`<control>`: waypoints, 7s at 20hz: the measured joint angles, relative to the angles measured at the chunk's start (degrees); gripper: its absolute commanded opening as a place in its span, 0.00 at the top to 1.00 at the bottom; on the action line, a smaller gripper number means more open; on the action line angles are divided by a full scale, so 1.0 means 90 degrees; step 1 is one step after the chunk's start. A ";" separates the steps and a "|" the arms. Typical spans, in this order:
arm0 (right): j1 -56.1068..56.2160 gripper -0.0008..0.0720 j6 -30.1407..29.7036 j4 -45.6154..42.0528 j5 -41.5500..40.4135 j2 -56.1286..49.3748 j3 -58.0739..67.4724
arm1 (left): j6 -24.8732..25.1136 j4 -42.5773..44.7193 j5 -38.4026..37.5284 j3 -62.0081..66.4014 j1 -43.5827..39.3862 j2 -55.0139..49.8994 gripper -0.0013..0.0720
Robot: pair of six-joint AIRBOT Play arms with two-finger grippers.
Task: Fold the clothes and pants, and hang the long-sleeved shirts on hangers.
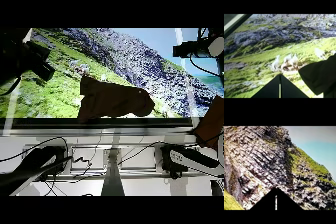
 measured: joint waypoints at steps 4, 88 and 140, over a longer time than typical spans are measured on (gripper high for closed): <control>0.0000 0.97 0.0000 0.0000 0.0000 0.0000 0.0000 | 0.0000 0.0000 -0.0002 0.0000 0.0000 0.0000 0.96; -0.0508 0.97 -0.1552 0.4517 0.0019 0.0197 -0.3582 | -0.0758 -0.2854 0.2339 -0.3123 0.0794 0.0340 0.96; -0.1430 0.23 -0.0998 0.3565 -0.3949 0.1681 -0.4986 | -0.1287 -0.4476 -0.0559 -0.3087 0.2317 -0.2783 0.12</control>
